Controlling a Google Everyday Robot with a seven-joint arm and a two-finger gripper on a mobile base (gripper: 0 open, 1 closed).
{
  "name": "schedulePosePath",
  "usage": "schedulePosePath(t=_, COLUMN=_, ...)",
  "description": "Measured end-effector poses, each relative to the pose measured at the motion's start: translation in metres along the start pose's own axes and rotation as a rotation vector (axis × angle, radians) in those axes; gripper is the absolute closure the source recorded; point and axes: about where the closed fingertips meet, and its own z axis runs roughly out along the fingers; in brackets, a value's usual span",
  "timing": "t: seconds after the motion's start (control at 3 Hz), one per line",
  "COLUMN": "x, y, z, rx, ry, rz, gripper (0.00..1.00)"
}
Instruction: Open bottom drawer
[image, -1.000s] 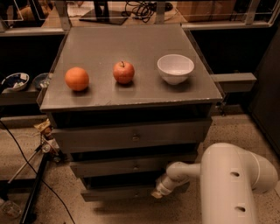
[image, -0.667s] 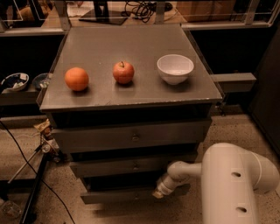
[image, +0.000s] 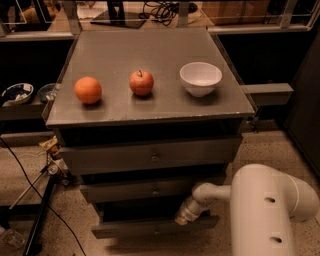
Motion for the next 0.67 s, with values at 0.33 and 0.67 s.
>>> schedulePosePath(t=0.33, x=0.0002, y=-0.0035, z=-0.0009, rx=0.000, ry=0.000, rz=0.000, gripper=1.00)
schedulePosePath(t=0.67, x=-0.0026, y=-0.0031, z=-0.0053, rx=0.000, ry=-0.011, rz=-0.003, gripper=1.00)
